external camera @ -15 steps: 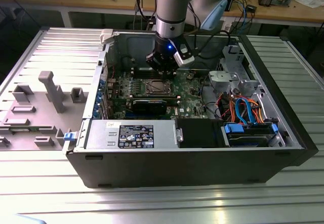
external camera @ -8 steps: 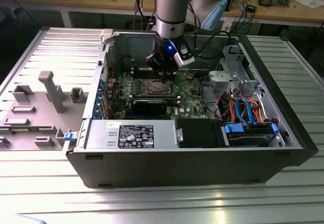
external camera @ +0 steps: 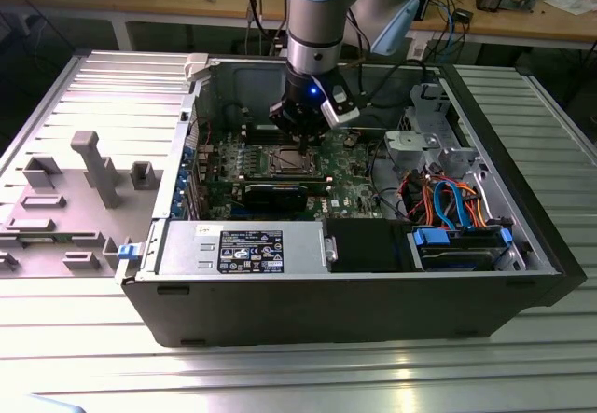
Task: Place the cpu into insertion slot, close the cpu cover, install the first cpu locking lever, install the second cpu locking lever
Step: 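Install the second cpu locking lever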
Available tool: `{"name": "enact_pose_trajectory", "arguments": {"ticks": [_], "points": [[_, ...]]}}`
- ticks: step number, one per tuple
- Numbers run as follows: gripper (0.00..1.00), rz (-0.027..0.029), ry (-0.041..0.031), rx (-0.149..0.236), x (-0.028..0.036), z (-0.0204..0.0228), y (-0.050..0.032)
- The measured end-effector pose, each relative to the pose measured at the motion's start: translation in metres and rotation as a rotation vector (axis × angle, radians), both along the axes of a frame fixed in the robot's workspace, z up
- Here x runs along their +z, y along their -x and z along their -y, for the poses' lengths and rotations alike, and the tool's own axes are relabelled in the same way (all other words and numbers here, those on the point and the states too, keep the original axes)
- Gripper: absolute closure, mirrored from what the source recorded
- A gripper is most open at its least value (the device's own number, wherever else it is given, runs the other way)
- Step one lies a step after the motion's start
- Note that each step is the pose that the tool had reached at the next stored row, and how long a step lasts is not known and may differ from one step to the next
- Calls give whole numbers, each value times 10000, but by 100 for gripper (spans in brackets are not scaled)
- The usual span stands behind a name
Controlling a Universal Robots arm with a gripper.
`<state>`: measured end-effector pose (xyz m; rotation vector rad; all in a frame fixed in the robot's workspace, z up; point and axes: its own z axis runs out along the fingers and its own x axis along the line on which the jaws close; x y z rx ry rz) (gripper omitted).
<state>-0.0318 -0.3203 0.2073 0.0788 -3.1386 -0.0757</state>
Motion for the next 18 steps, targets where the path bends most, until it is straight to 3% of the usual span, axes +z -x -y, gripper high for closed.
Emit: {"name": "enact_pose_trajectory", "arguments": {"ticks": [18], "points": [[89,0,1,1,0,34,0]]}}
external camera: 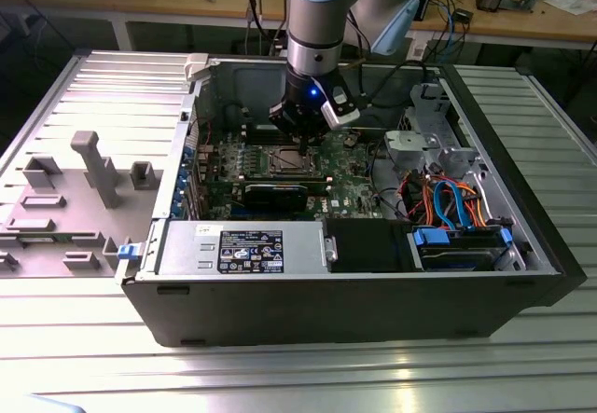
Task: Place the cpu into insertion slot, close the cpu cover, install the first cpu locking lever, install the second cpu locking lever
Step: 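Install the second cpu locking lever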
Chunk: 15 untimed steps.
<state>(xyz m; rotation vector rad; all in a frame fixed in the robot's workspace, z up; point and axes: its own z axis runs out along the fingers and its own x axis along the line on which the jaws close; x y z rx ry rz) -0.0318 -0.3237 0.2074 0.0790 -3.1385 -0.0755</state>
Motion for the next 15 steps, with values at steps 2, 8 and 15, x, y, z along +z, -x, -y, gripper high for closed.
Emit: {"name": "enact_pose_trajectory", "arguments": {"ticks": [2,8,15], "points": [[89,0,0,0,0,15,0],[89,1,-2,-3,-1,68,0],[89,0,0,0,0,81,0]]}}
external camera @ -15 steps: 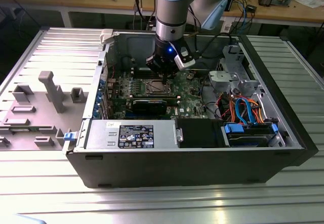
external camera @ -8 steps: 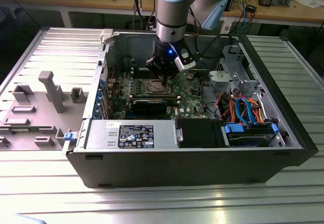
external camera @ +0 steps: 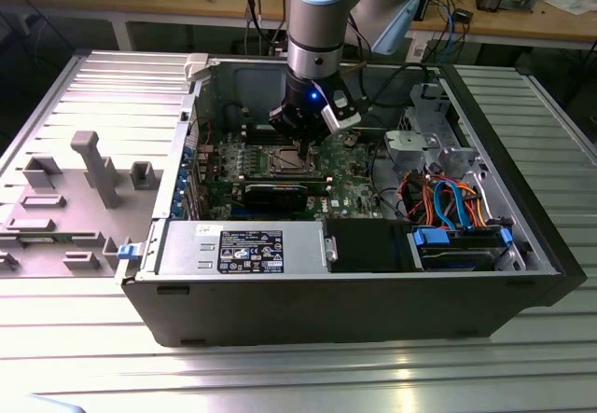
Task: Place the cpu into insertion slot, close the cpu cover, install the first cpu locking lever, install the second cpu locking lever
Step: 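Install the second cpu locking lever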
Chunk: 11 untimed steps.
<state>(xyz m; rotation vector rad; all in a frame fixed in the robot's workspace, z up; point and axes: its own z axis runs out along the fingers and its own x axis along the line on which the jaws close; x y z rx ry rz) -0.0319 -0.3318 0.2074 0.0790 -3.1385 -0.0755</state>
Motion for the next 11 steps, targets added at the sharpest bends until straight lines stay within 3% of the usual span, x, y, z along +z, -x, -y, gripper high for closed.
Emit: {"name": "enact_pose_trajectory", "arguments": {"ticks": [11], "points": [[89,1,-1,0,-1,47,0]]}}
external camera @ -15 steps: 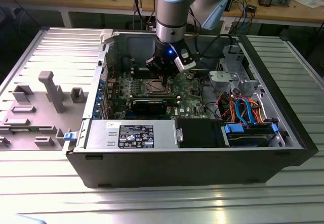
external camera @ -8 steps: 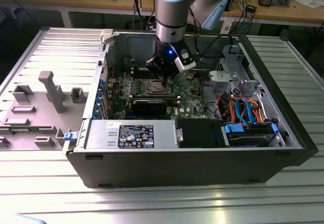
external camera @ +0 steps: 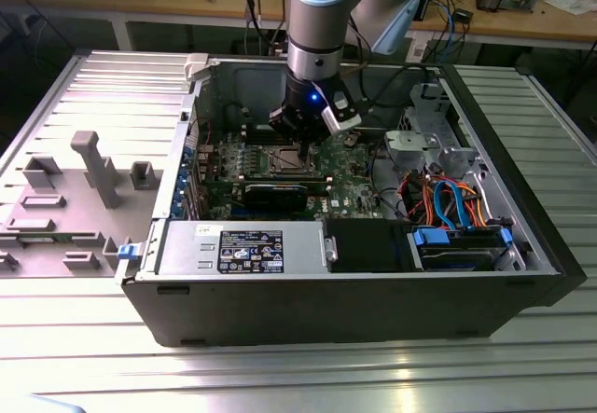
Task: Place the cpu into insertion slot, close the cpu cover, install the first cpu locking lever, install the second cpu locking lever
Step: 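Install the second cpu locking lever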
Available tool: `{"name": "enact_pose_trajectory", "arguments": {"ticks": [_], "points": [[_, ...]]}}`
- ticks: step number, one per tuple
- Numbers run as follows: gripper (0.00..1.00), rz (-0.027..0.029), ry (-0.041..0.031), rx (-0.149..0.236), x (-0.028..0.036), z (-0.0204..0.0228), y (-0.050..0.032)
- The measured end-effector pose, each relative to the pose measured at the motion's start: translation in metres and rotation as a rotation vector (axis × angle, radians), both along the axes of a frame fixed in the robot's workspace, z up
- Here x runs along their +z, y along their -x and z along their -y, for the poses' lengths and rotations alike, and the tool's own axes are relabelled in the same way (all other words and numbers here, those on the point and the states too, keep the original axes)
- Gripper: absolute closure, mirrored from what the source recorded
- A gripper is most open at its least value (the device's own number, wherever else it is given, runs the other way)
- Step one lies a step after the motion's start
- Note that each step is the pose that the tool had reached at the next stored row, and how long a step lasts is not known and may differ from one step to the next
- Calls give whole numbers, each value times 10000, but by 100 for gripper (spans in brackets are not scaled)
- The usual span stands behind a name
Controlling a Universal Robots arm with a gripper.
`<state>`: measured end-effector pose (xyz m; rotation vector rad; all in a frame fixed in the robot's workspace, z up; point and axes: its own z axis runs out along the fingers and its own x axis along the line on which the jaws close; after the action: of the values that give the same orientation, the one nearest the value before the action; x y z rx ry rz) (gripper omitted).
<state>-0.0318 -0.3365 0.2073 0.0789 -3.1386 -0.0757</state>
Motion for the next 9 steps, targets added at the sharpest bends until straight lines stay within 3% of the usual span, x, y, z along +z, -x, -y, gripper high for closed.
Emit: {"name": "enact_pose_trajectory", "arguments": {"ticks": [3,9], "points": [[89,-1,3,-2,12,15,1],[89,0,1,0,140,15,0]]}}
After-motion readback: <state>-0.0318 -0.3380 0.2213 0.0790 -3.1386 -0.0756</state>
